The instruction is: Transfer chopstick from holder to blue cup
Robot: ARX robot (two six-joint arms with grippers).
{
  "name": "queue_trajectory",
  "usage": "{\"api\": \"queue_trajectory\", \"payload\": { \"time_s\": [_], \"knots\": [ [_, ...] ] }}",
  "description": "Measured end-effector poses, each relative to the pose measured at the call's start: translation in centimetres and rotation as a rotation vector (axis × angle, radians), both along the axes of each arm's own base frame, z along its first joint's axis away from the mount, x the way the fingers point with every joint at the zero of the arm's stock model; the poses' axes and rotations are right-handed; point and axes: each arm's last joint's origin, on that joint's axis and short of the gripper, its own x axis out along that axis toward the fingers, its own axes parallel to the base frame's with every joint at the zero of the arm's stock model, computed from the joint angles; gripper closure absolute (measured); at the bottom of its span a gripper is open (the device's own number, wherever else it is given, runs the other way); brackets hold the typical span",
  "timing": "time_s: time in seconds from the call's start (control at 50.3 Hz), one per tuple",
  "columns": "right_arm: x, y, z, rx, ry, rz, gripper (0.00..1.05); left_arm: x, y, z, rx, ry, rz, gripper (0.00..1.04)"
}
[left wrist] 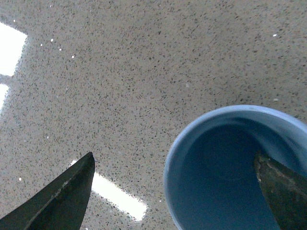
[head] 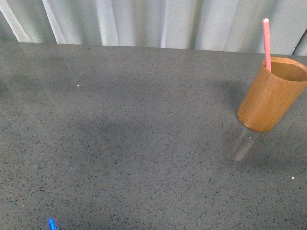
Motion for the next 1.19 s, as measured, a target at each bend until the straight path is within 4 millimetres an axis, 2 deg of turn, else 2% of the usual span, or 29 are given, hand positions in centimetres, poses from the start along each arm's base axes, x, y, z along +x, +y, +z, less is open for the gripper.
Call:
{"api": "queue_trajectory", "payload": {
  "time_s": [0.378,0.716,0.855,1.074,1.193],
  "knots": [
    [0.0,0.0,0.0,0.0,0.0,0.0,0.1,0.4,0.6,-2.1,-0.006,0.04,0.004,0.08],
    [0.0,0.0,0.0,0.0,0.0,0.0,0.1,2.1,-1.3,-1.4,-0.07,0.032,-0.043,0.77],
    [0.0,0.0,0.0,0.0,0.0,0.0,0.1,2.0,-1.7,-1.0,-0.068,0.038,-0.059,1.01],
    [0.0,0.0,0.0,0.0,0.0,0.0,0.1,1.7,-2.3,0.7,-0.059,0.021,-0.086,1.01],
    [0.0,0.0,0.0,0.0,0.0,0.0,0.1,1.0,-3.7,1.9,-0.066,0.007,-0.124,1.01]
  ]
}}
